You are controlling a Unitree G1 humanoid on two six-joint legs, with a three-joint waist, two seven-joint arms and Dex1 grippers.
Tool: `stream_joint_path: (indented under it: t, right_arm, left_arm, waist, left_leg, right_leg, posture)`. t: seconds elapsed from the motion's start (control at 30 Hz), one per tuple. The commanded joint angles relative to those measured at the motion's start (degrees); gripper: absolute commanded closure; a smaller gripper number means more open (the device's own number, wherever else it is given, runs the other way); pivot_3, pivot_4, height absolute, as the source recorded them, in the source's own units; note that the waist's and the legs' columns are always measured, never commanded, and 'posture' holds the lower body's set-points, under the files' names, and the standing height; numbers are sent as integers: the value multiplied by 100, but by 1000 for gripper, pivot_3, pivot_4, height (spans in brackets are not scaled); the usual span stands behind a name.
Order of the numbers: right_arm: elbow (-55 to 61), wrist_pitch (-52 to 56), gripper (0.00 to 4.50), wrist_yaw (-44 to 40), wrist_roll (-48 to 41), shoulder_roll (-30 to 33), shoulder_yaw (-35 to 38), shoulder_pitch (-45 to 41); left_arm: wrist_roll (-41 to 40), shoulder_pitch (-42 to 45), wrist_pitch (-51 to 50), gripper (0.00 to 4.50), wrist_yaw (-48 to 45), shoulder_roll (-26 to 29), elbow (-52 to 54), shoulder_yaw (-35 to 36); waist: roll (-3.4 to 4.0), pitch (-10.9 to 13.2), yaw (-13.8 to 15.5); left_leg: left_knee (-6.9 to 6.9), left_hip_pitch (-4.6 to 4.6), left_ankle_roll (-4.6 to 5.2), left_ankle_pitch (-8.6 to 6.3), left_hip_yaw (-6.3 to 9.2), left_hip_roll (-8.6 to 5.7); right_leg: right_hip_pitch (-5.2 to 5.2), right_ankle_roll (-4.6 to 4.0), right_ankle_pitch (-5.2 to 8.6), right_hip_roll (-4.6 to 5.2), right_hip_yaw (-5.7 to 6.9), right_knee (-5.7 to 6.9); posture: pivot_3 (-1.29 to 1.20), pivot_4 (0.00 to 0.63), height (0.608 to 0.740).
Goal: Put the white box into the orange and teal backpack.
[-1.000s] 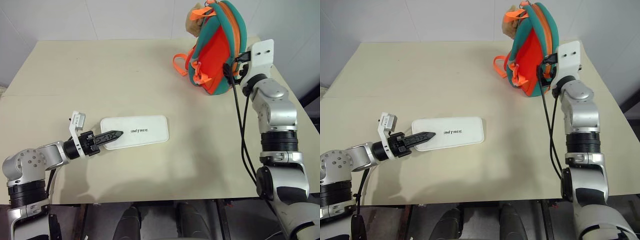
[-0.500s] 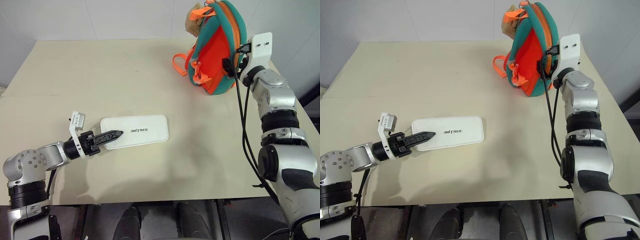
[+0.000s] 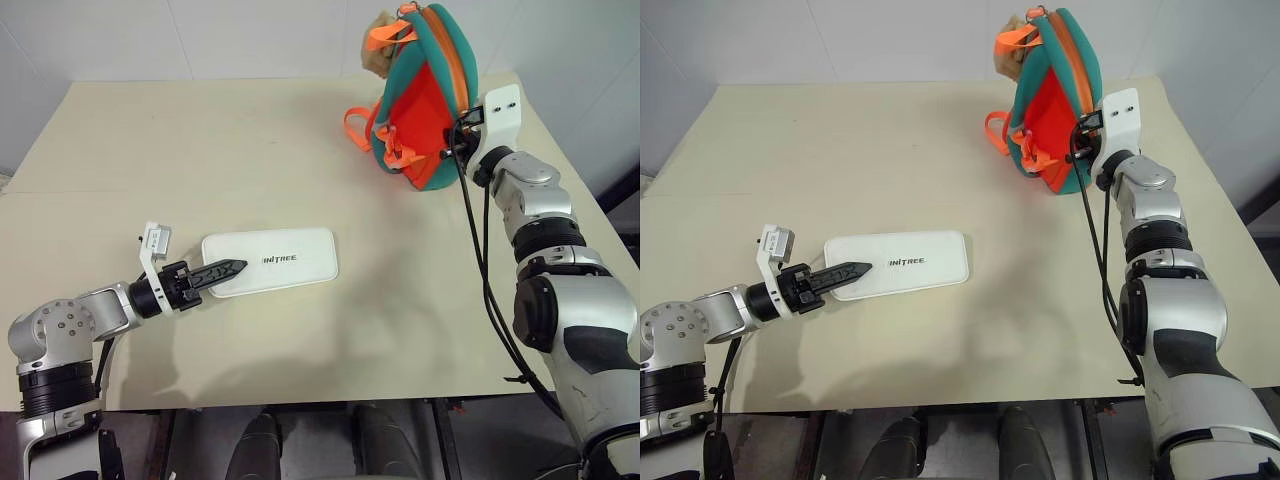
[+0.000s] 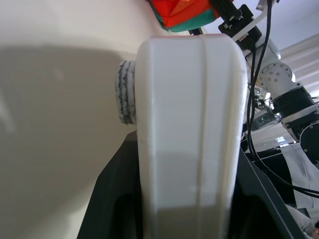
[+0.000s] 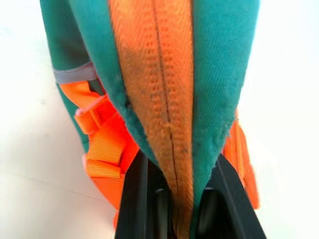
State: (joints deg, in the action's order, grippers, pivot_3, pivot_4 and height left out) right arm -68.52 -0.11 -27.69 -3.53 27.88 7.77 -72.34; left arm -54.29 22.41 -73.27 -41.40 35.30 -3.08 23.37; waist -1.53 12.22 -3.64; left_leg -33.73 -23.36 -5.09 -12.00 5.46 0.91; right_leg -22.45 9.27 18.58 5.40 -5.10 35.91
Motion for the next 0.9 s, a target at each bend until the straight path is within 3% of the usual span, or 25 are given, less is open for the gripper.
stream_joint_path:
  t: [0.03,0.2,0.37,0.5,0.7,0.87,0.9]
  right_arm:
    - [413,102,4488,-156,-63,227,68,-61]
    - [1871,934,4488,-563,-326,750,237,699]
    - [4783,2650,4488,-887,-980,1419,683,2412]
    - [6419,3715,4488,-935,-1461,2033,1584,3893]
    - [7213,3702,4488,-1355,-1623,2631,2485,5533]
    - [6806,3333,4488,-1354,-1570,2717,2695,5953]
    - [6769,3256,4138,-1367,-1587,2687,2687,5993]
  left_arm:
    - [56,135,99,3138,-2,40,-57,-118]
    - [148,294,192,3138,-132,66,-285,-343]
    - [277,483,295,3138,-320,74,-569,-609]
    - [443,726,404,3138,-533,58,-874,-876]
    - [609,953,483,3138,-782,41,-1177,-1143]
    - [691,1031,525,3138,-864,-9,-1264,-1239]
    - [688,1035,509,3138,-870,-14,-1253,-1241]
  waist:
    - [0,0,4]
    - [1,1,67]
    - [3,1,180]
    - [4,1,256]
    - [3,1,276]
    - [3,1,221]
    - [3,1,215]
  left_leg:
    - [0,0,0,0,0,0]
    - [2,-5,-1,0,3,-1]
    - [0,-20,-9,2,6,-4]
    - [-5,-21,-2,-4,5,-4]
    - [-28,-10,14,-11,4,-9]
    - [-34,18,17,-13,4,-9]
    - [-34,20,19,-13,5,-9]
  right_leg:
    - [0,0,0,0,0,0]
    - [-1,3,2,0,2,-3]
    - [-6,11,15,1,2,-11]
    - [-5,11,21,1,2,-13]
    - [13,14,18,3,1,-8]
    - [53,15,13,3,2,-25]
    - [58,16,10,3,3,-30]
  posture:
    - [0,150,740]
    - [0,150,740]
    - [0,150,740]
    - [0,150,740]
    - [0,150,740]
    - [0,150,740]
    - [0,150,740]
